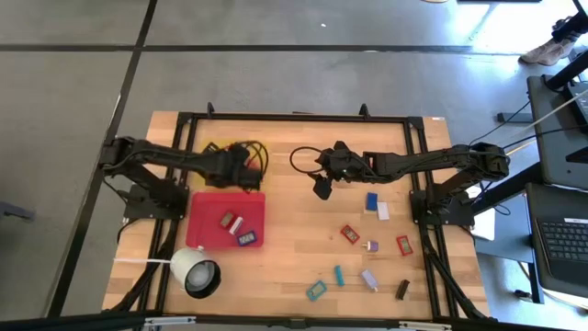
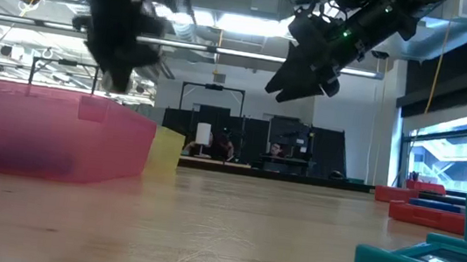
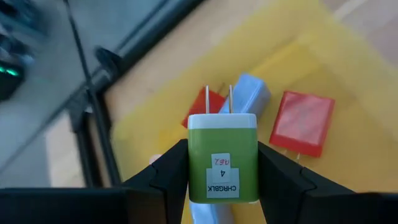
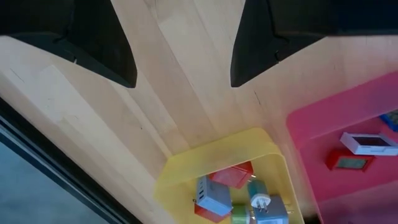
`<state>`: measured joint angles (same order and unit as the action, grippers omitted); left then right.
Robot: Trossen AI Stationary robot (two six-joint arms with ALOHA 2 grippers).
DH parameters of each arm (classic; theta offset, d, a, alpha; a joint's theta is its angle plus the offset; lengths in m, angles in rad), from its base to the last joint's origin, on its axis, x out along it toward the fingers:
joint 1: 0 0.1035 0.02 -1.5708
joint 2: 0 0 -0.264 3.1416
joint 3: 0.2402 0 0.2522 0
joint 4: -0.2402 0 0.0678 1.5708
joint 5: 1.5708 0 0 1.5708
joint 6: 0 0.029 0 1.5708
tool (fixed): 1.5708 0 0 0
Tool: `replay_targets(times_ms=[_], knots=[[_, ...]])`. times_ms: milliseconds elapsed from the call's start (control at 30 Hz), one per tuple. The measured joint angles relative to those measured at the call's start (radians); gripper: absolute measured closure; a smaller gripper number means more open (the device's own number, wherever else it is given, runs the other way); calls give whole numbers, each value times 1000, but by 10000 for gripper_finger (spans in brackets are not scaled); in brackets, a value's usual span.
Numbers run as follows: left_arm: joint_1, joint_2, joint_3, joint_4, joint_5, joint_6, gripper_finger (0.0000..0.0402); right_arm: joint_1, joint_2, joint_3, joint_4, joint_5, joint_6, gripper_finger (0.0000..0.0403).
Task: Pick & Place Office items
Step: Put the green charger adapter into the yellow bin
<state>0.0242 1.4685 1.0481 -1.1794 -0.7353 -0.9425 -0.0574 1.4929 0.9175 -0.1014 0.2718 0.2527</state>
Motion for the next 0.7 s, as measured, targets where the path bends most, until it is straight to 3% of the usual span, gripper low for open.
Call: replay_targets(times_ms=[367, 700], knots=[[250, -35, -180, 422, 270, 310, 252, 0, 0, 0, -3, -21, 0, 140], [291, -35, -224, 555, 354, 406, 241, 0, 0, 0, -15, -56, 0, 140]])
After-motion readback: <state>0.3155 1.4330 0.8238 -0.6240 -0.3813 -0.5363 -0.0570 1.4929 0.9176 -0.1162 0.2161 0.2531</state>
